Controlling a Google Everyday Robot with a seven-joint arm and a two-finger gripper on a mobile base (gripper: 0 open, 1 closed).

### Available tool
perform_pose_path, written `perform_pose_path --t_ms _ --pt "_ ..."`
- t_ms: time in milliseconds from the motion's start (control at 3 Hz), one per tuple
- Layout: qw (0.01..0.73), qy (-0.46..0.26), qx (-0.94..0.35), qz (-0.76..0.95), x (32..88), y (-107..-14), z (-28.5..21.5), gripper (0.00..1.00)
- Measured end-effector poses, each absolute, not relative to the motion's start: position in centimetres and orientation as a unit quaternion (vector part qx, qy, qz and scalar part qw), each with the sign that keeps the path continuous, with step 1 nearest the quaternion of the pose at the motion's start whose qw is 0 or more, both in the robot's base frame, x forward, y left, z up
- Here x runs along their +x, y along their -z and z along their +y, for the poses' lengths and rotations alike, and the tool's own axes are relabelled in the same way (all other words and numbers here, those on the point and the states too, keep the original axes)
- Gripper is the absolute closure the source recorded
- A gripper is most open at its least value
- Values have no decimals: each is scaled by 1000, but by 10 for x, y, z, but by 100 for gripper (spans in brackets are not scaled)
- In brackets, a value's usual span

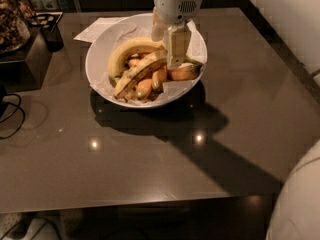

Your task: Pick banana from white bowl

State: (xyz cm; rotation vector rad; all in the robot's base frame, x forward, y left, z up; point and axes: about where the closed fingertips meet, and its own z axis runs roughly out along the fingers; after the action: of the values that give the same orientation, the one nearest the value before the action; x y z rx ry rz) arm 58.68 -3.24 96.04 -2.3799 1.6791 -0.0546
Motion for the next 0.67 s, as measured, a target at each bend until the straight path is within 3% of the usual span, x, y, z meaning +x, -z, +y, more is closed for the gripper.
perform_pose_path --t_ms 333,667 --pt "108 15 -814 570 590 -954 -30 37" --pt "97 1 -815 571 589 -940 -28 55"
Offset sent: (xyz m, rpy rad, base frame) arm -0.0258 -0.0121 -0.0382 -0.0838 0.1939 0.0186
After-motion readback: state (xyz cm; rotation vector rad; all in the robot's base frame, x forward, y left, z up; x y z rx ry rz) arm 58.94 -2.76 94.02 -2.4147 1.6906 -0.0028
